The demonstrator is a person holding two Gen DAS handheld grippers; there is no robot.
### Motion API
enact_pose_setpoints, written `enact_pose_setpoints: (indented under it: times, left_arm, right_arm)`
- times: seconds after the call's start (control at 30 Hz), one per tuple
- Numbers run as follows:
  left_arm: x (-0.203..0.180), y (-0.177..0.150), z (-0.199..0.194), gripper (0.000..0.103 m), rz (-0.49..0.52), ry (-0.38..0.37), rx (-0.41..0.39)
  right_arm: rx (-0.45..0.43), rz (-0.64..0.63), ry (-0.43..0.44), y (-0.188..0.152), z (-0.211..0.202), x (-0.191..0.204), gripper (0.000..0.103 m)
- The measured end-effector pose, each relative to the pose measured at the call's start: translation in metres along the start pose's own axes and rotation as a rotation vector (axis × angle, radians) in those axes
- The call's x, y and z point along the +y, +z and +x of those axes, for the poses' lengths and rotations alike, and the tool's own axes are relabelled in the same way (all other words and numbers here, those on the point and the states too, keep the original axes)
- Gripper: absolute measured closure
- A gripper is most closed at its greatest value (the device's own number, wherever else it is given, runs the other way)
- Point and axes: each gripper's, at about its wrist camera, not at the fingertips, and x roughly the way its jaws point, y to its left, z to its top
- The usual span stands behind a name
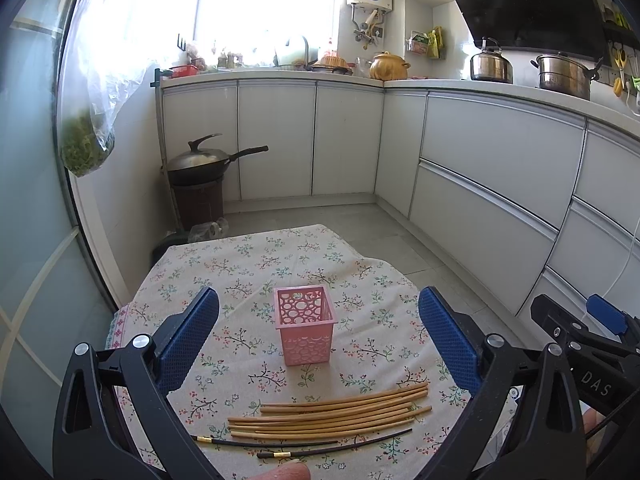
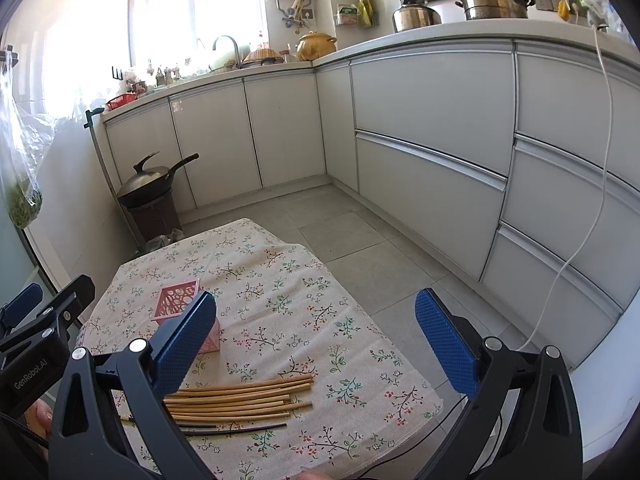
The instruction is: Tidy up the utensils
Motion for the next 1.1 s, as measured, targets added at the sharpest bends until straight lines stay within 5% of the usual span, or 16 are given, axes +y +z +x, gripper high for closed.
enact_pose_setpoints:
  times: [1.1]
  left_arm:
    - [0.01, -0.009, 0.007, 0.007, -0.003, 0.009, 0.027]
  right_arm:
    - [0.035, 0.015, -0.012, -0.001, 0.007, -0.003, 0.006]
